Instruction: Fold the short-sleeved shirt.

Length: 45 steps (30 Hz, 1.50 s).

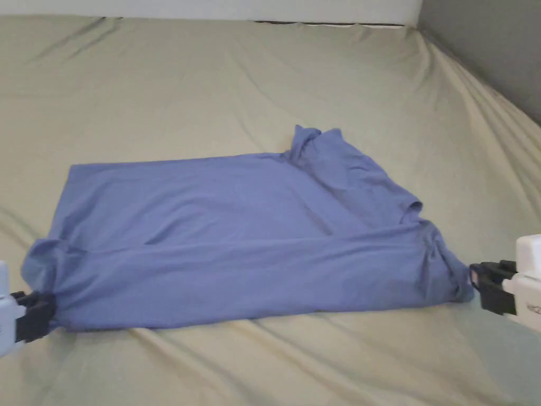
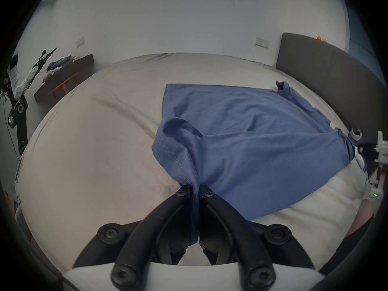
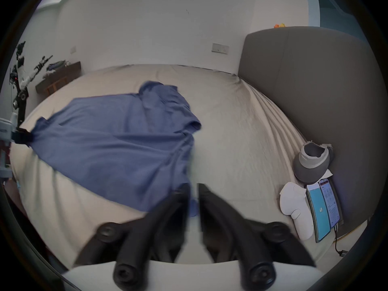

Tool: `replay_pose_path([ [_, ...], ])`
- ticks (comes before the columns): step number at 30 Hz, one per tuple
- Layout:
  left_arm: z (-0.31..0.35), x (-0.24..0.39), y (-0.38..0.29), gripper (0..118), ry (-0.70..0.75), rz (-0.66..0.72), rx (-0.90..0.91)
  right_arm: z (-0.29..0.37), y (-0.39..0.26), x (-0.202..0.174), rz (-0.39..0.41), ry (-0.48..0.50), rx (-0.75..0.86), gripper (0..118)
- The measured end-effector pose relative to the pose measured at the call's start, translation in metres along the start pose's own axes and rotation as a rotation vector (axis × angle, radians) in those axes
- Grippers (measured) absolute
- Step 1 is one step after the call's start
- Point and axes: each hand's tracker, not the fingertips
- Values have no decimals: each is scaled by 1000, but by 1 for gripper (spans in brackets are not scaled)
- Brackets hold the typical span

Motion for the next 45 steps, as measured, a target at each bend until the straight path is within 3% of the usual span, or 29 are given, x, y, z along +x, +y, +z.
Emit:
replay_pose_path([
  [2,3,-2,1,4,1,0,4,-16,-4,11,-59,44,-53,51],
  [3,3,-3,1,4,1,-5,2,-25,-4,16,-100,61,-79,65],
  [6,5,4,3,4,6,-17,-7,-49,-9,25,-172,117,-101,62],
  [9,8,12,4,4,11,-14,-16,-56,-11,15,-168,160,-126,41],
  [13,13,16,4,4,10,-14,-20,-58,-18,4,-196,242,-132,40],
  [14,14,17,3,4,10,-16,-20,-58,-19,1,-185,222,-134,27],
  [15,15,17,2,4,9,-18,-21,-53,-18,-2,-122,188,-111,6],
  [20,21,10,5,4,6,-6,-10,-45,-12,-5,-118,230,-116,6],
  [24,37,0,12,4,-27,40,17,-22,-5,10,-189,213,-36,6],
  [33,81,-15,18,4,-69,54,76,52,22,9,-139,221,34,6],
  [37,107,-21,1,4,-108,1,61,84,10,13,-208,257,-10,6],
  [42,125,-24,-34,4,-119,-41,-24,108,-28,4,-117,244,-99,6],
  [45,125,-23,-55,4,-139,-75,-81,104,-54,2,-148,234,-136,6],
])
